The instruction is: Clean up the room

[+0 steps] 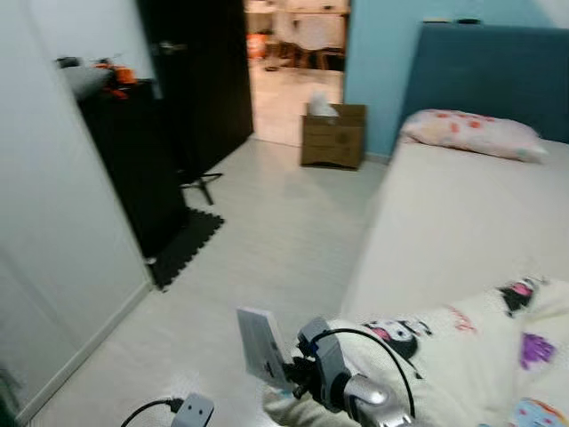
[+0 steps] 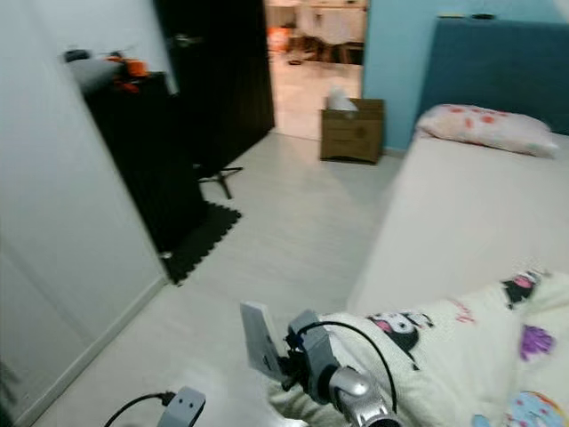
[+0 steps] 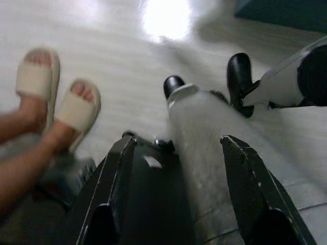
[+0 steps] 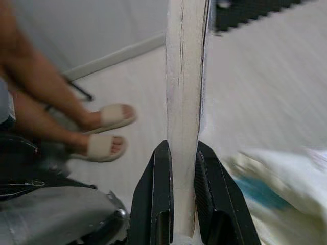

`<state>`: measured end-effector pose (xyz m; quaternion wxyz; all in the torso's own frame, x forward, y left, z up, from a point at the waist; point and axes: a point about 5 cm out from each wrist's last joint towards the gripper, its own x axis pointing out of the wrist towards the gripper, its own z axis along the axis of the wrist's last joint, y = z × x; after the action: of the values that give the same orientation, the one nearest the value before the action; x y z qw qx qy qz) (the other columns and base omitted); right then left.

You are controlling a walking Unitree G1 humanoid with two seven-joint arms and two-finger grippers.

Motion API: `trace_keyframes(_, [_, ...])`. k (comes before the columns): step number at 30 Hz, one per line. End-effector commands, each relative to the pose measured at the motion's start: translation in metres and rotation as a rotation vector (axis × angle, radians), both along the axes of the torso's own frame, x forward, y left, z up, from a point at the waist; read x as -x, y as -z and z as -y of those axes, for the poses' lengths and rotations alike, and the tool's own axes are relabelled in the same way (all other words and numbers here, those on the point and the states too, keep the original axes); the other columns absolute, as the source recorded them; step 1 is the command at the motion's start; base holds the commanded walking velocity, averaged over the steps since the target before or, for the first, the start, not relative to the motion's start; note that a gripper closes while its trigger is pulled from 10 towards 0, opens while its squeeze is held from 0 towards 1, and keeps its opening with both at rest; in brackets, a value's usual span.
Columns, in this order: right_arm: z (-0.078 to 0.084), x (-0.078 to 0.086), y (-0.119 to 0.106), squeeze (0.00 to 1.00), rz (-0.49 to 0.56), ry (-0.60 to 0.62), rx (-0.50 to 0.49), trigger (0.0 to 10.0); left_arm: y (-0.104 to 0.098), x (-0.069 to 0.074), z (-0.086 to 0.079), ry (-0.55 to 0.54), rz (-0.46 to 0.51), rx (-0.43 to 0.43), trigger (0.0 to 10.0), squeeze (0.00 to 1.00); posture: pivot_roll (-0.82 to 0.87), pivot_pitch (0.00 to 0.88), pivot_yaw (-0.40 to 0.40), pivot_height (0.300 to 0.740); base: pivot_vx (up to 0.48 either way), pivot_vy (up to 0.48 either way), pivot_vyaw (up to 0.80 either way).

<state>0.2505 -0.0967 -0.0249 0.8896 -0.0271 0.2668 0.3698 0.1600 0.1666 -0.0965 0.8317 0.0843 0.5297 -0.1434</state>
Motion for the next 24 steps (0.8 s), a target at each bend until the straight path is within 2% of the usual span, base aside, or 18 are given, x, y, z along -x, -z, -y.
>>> trace_keyframes(1, [-0.0039,-0.0043,-0.0048,0.00,0.028,0.003,-0.020,10.0,-0.0001,0.0007,-0.0046,-0.016,0.004,-0.004,10.0,0.00,0.00,0.000,0.006,0.727,0.000,0.000,0.63])
trace_keyframes(7, [-0.0029,-0.0042,-0.0027,0.00,0.040,0.023,0.026,10.0,0.0001,0.0015,-0.0051,-0.014,0.006,-0.007,10.0,0.00,0.00,0.000,0.010,0.727,0.000,0.000,0.59])
trace_keyframes(12, [-0.0015,-0.0080,-0.0014,0.00,0.044,0.096,0.077,10.0,0.0001,0.0016,-0.0048,-0.008,0.009,-0.003,10.0,0.00,0.00,0.000,0.011,0.727,0.000,0.000,0.00])
trace_keyframes(16, [-0.0036,-0.0065,-0.0007,0.00,0.042,0.088,0.073,10.0,0.0000,0.0016,-0.0040,0.001,0.010,0.003,10.0,0.00,0.00,0.000,0.010,0.727,0.000,0.000,0.00])
trace_keyframes(24, [-0.0076,-0.0023,0.0015,0.00,0.036,0.076,0.063,10.0,0.0002,0.0023,-0.0028,0.006,0.010,0.011,10.0,0.00,0.00,0.000,0.010,0.727,0.251,0.000,0.00])
